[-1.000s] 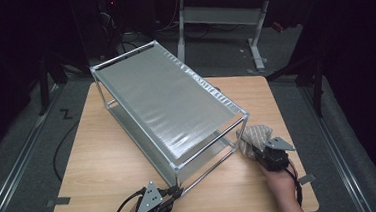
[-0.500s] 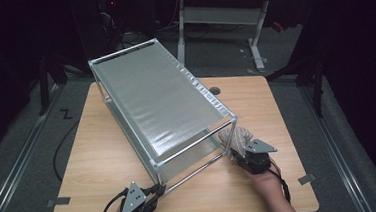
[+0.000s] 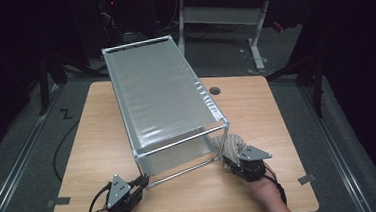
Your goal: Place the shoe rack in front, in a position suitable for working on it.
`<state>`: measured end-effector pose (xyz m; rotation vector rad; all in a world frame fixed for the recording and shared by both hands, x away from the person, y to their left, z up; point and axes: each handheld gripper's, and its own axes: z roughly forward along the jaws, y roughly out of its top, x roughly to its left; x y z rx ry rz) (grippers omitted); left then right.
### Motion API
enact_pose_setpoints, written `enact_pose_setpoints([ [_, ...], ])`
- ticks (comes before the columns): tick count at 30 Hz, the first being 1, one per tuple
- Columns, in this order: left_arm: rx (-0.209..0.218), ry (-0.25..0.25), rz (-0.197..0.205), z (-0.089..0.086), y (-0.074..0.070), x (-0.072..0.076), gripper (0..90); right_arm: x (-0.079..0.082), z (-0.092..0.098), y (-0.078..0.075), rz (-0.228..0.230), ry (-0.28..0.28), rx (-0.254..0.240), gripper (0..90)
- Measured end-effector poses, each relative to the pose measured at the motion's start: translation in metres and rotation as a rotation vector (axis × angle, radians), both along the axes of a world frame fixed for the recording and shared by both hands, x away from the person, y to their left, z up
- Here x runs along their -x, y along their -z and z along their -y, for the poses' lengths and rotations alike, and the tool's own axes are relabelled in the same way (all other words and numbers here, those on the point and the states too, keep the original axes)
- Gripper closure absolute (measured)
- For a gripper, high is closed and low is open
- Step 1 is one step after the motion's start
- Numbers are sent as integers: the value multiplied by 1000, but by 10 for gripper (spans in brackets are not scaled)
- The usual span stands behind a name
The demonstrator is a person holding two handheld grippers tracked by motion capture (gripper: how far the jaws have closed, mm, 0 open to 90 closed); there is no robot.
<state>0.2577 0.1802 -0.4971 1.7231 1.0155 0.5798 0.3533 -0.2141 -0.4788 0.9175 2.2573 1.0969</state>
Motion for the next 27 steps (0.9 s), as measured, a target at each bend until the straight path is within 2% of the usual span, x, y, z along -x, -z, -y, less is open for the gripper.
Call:
enact_pose_setpoints([
  [3,-23,-4,0,-2,-1,-4,802,6,2,0,-5,-5,2,682],
  [11,-20,3,-11,4,-2,-20,800,23,11,-1,-6,22,13,681],
  [15,-10,29,-12,11,-1,-27,799,36,20,-3,-10,56,24,680],
  [19,-15,63,-11,19,-2,-30,799,51,32,-3,-18,101,10,677],
  [24,-14,87,-8,28,-1,-30,799,56,40,-1,-35,179,-10,667],
  [27,-11,91,-9,28,-1,-30,799,54,40,3,-46,204,9,661],
])
